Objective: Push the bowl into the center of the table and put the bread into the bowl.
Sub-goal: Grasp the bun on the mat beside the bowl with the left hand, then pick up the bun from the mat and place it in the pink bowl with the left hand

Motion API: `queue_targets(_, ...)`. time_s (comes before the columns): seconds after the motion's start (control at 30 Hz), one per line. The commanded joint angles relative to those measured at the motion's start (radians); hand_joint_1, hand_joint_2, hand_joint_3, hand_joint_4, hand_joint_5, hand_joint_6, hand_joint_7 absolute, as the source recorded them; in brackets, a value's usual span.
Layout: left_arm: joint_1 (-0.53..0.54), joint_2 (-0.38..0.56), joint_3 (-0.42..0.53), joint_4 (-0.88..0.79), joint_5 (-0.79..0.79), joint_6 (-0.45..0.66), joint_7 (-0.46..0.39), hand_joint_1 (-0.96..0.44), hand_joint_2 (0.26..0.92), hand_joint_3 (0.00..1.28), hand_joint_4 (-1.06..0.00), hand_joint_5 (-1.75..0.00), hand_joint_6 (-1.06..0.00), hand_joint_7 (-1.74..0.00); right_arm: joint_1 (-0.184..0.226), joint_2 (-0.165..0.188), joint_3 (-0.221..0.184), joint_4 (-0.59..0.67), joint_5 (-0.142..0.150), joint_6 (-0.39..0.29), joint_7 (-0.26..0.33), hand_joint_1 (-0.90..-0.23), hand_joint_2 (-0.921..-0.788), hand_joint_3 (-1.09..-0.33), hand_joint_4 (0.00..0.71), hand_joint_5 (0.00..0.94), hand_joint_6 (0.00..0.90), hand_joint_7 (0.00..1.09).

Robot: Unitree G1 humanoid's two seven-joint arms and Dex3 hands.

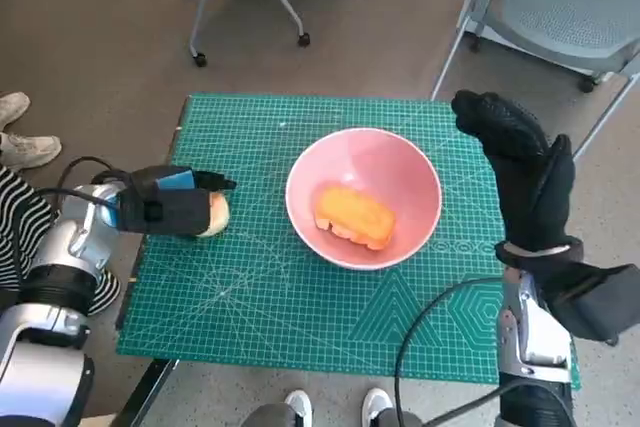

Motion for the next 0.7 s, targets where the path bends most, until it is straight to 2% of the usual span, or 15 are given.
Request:
queue_targets(0.03,0.018,0.031,0.008,-0.017,-0.001,-0.064,0.036,0.0,0.905,0.03,-0.79,-0.92,-0.64,-1.07,0.025,0.002,-0.002,-0.001,-0.001,0.017,-0.007,-0.698,-0.921,-0.7,0.206,0.002,0.078,0.57)
queue_targets(0.17,0.033,0.057,0.038,-0.072,-0.032,-0.107,0.039,0.0,0.906,0.03,-0.81,-1.03,-0.65,-1.11,0.026,0.003,-0.001,-0.003,-0.002,0.019,-0.008,-0.698,-0.921,-0.7,0.206,0.002,0.078,0.57)
queue_targets(0.4,0.077,0.104,0.134,-0.265,-0.137,-0.155,-0.004,0.0,0.908,0.03,-0.81,-1.03,-0.65,-1.15,0.024,0.004,0.003,-0.001,-0.009,0.019,-0.013,-0.698,-0.921,-0.7,0.206,0.002,0.077,0.57)
queue_targets(0.7,0.133,0.113,0.257,-0.567,-0.269,-0.097,-0.055,0.0,0.907,0.03,-0.8,-0.99,-0.66,-1.18,0.019,0.006,0.005,0.006,-0.01,0.021,-0.014,-0.697,-0.921,-0.703,0.204,0.0,0.074,0.57)
